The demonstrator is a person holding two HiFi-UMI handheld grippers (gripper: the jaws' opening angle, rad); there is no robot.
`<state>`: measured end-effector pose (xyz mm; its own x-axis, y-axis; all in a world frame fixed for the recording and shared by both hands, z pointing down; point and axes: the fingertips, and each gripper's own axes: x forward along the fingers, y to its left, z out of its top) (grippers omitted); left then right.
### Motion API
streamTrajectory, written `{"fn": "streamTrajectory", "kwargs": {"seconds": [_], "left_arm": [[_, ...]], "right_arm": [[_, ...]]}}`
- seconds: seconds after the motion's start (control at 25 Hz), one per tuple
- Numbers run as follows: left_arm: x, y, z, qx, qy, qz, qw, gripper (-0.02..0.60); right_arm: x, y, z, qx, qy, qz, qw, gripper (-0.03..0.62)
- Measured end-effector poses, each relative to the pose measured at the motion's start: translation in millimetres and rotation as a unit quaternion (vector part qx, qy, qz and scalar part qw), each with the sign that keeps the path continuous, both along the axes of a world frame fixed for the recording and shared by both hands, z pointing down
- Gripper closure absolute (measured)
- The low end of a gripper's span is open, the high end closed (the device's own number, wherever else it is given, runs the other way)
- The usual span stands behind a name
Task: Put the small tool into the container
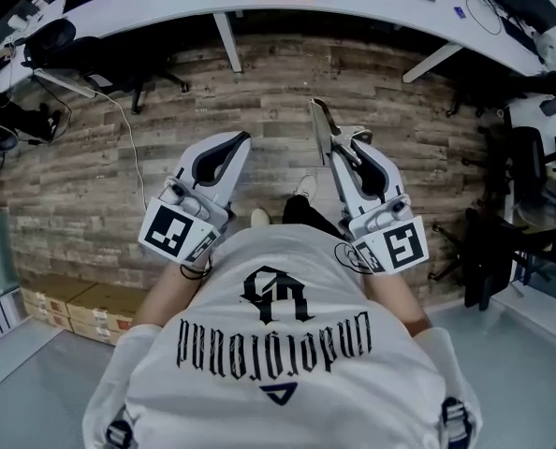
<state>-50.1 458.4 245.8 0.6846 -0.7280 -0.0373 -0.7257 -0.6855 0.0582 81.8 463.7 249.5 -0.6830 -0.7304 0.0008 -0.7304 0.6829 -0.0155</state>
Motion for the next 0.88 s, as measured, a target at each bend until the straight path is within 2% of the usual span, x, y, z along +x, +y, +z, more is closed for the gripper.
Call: {"fn": "streamTrajectory", "kwargs": {"seconds": [0.24,0.6,0.88], "left_arm": [[20.6,-47.3,3.7,-0.008,-0.003,-0.009,0.9999,0.569],[69.3,-121.7,-3.9,0.0,-0.01,-0.041,0.9991,0.568],[99.0,-151.3,-3.7,-0.003,-0.009,-0.051,0.9987,0.568]], "right_arm": [[29.4,-48.0,3.1,-0.008,-0.003,0.0,1.0,0.505],[96.4,-121.5,-4.7,-0.005,-0.012,-0.012,1.0,0.505],[125.2,-153.2,-5.9,-0.004,-0.008,-0.024,1.0,0.505]]}}
